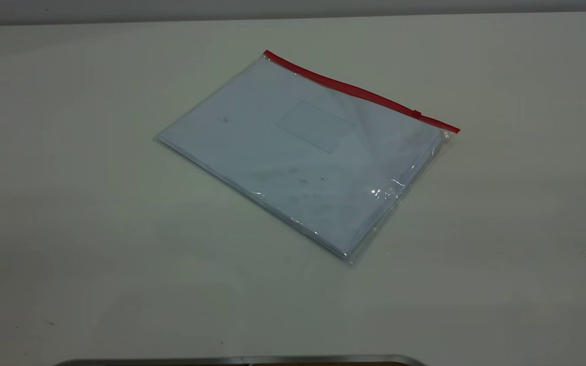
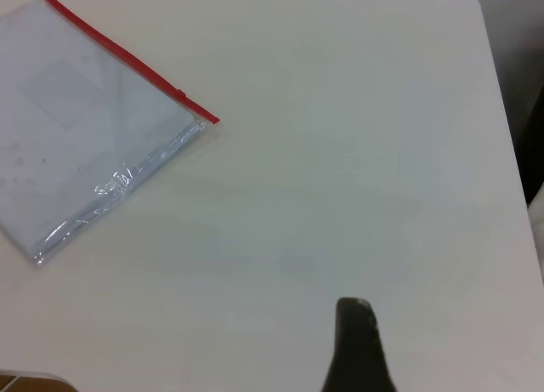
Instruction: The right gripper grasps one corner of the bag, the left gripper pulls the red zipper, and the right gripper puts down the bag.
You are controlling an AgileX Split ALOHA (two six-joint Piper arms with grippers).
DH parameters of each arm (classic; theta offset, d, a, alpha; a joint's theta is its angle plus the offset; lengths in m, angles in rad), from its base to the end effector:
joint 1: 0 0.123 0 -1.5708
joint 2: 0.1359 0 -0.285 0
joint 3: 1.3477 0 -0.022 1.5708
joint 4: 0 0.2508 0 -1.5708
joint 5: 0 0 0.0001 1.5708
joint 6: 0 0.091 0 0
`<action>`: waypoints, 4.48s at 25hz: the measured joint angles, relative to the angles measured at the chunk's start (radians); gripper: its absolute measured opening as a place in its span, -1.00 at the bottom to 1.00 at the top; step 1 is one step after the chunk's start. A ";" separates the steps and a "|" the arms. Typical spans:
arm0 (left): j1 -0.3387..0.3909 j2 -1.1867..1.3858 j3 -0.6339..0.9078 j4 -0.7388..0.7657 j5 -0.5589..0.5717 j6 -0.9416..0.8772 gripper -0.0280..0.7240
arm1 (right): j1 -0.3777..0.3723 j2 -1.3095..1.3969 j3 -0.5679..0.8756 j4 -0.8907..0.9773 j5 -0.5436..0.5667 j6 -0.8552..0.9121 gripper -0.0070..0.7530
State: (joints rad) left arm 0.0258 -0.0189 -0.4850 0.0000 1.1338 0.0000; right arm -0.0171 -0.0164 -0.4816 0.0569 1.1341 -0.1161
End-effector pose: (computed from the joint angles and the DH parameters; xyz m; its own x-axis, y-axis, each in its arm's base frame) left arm -0.0092 -0.0002 0.2672 -0.5163 -0.0133 -0.8563 -0.0258 0.9997 0.0000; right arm -0.0085 0.0048 0.2664 -0.5165 -0.0829 -0.8523 -0.0747 0.9959 -0.0517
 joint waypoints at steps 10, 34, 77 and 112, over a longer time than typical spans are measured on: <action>0.000 0.000 0.000 0.000 0.000 0.006 0.63 | 0.000 0.000 0.000 0.000 0.000 0.000 0.54; 0.000 0.000 0.000 0.000 0.000 0.006 0.63 | 0.000 0.000 0.000 0.001 0.000 0.000 0.54; -0.118 1.734 -0.676 -0.558 -0.601 0.833 0.63 | 0.000 1.534 -0.231 0.237 -0.823 -0.099 0.54; -0.234 1.912 -0.765 -0.562 -0.606 0.842 0.63 | -0.006 2.384 -0.535 1.690 -0.529 -1.726 0.54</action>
State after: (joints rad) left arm -0.2078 1.8931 -1.2503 -0.5620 0.5279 0.8419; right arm -0.0230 2.3675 -1.0167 1.7470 0.6046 -1.8420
